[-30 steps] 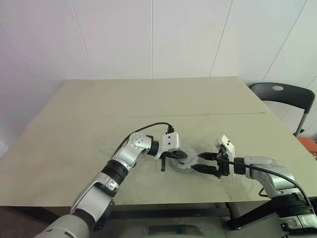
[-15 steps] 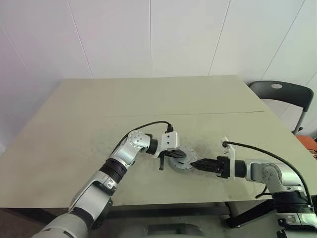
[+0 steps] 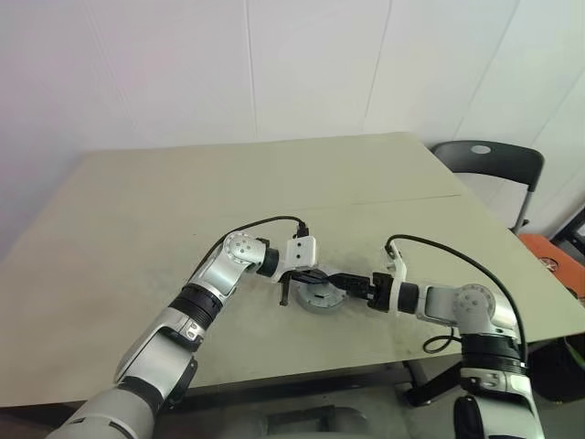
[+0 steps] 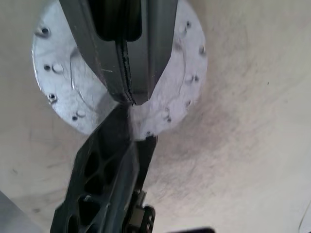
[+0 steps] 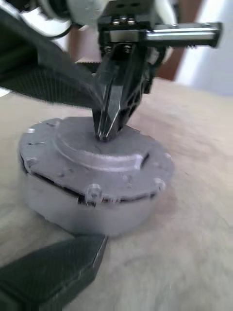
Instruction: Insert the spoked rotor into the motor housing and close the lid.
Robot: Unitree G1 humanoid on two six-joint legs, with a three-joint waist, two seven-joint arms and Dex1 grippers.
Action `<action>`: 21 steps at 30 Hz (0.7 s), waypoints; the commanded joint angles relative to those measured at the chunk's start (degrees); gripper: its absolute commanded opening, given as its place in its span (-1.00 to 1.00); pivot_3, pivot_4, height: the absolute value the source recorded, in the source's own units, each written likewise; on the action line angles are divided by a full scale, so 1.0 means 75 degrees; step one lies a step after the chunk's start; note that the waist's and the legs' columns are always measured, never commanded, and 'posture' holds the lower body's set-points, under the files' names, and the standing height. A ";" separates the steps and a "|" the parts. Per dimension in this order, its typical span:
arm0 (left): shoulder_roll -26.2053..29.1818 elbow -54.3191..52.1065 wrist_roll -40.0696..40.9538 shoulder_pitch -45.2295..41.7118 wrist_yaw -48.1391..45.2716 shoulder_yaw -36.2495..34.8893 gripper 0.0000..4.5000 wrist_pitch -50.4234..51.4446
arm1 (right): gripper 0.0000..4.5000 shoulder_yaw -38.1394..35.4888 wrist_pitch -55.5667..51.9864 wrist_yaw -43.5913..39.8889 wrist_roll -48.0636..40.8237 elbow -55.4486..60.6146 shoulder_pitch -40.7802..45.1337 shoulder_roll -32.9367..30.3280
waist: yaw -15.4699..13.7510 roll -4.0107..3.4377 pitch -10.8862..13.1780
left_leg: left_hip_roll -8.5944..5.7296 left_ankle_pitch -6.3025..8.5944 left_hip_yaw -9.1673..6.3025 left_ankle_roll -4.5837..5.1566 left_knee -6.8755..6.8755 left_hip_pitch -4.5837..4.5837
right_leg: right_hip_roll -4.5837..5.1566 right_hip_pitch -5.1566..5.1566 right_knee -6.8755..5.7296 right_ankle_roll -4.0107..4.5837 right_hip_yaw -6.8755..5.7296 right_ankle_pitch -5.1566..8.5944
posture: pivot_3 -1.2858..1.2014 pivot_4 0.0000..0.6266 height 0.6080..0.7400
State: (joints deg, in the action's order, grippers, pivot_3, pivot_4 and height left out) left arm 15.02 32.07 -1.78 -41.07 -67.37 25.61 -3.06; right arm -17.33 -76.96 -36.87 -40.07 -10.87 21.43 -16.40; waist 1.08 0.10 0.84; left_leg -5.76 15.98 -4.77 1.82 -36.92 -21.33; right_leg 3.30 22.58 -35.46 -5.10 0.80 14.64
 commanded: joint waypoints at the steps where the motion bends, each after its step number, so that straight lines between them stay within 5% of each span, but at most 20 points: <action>1: 0.0018 0.0349 -0.0549 0.0309 -0.0117 0.0515 -1.00 0.0270 | 0.36 -0.0021 -0.0028 -0.0053 -0.0555 0.0219 0.0541 0.0458 | -0.0006 -0.0016 -0.0004 | 0.0000 -0.0001 0.0000 0.0001 -0.0002 0.0012 | 0.0000 0.0022 -0.0008 -0.0013 -0.0002 -0.0009 | 0.03 -1.00 1.00; 5: 0.0043 0.0328 -0.0561 0.0341 -0.0112 0.0508 -1.00 0.0284 | -0.02 -0.0234 0.0055 -0.0032 -0.0527 0.0003 0.0591 0.0444 | -0.0029 -0.0029 -0.0008 | 0.0000 -0.0005 0.0002 0.0008 -0.0002 -0.0008 | -0.0001 0.0073 -0.0052 -0.0001 0.0000 -0.0039 | 0.03 -1.00 1.00; 15: -0.0038 0.0457 -0.0559 0.0288 -0.0115 0.0485 -1.00 0.0223 | -0.07 -0.0739 0.0087 -0.0149 -0.0874 -0.0072 0.0669 0.0494 | -0.0076 -0.0045 0.0008 | -0.0007 -0.0002 0.0004 0.0002 -0.0011 -0.0014 | 0.0005 0.0073 -0.0054 -0.0002 0.0000 -0.0037 | 0.03 -1.00 1.00; 18: -0.0043 0.0529 -0.0526 0.0235 -0.0075 0.0389 -1.00 0.0191 | -0.31 -0.0835 0.0188 -0.0119 -0.0898 -0.0092 0.0667 0.0561 | -0.0073 -0.0047 0.0015 | -0.0008 -0.0001 0.0006 0.0001 -0.0007 -0.0025 | 0.0005 0.0087 -0.0053 -0.0002 0.0001 -0.0038 | 0.03 -1.00 1.00; 21: -0.0024 0.0554 -0.0368 0.0187 -0.0061 0.0195 -1.00 0.0231 | -0.33 -0.0935 0.0235 -0.0083 -0.0917 -0.0104 0.0674 0.0628 | -0.0072 -0.0050 0.0017 | -0.0010 0.0001 0.0005 -0.0002 -0.0005 -0.0025 | 0.0007 0.0087 -0.0053 -0.0002 0.0002 -0.0039 | 0.03 -1.00 1.00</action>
State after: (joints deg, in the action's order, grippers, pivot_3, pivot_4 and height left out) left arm 14.24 31.32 -1.51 -41.89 -67.32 24.46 -3.37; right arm -23.59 -76.44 -35.09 -41.56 -14.90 23.03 -13.22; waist 0.54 -0.27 0.97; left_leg -5.84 15.99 -4.72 1.80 -36.96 -21.52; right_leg 3.36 23.23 -35.85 -5.11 0.82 14.35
